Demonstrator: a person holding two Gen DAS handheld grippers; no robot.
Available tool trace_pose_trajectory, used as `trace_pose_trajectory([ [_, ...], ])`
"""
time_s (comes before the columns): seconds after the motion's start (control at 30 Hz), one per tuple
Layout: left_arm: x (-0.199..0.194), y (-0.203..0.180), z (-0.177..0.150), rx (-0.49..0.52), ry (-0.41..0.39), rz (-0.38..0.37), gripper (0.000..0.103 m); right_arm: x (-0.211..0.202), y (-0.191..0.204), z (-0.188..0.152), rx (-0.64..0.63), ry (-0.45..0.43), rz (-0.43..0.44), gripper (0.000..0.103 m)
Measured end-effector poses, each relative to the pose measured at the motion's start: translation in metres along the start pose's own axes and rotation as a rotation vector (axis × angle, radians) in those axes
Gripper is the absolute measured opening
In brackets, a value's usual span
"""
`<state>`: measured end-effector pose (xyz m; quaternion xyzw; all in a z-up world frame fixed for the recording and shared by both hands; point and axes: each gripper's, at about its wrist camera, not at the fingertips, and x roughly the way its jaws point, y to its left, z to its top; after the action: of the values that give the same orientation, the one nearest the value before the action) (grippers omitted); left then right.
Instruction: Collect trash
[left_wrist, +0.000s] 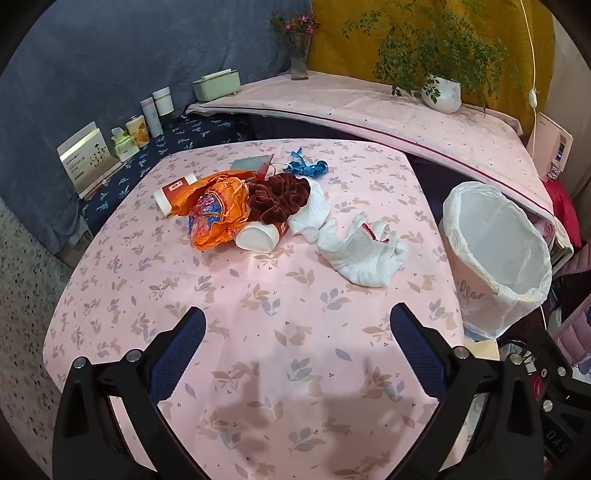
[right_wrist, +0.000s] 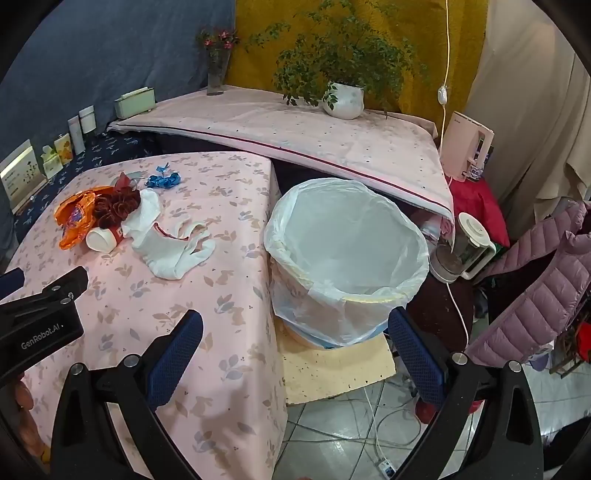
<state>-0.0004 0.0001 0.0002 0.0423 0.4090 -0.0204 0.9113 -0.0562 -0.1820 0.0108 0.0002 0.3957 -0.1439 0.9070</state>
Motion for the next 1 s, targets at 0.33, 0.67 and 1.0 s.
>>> trace_pose_trajectory([
  [0.33,-0.004,-0.001,0.003,0.002,0.009,-0.002,0.095,-0.004,-0.001,-0.001,-0.006,-0.004,-0.001,0.096],
  [0.67,-0.009,-0.002,0.001,0.006,-0.001,-0.003,0.095,-0.005,0.000,0.000,-0.012,-0.006,-0.013,0.096],
  [1.0,-0.009,-0.003,0.001,0.005,0.000,-0.005,0.095,-0.011,-0.005,0.002,-0.009,-0.004,-0.026,0.096],
])
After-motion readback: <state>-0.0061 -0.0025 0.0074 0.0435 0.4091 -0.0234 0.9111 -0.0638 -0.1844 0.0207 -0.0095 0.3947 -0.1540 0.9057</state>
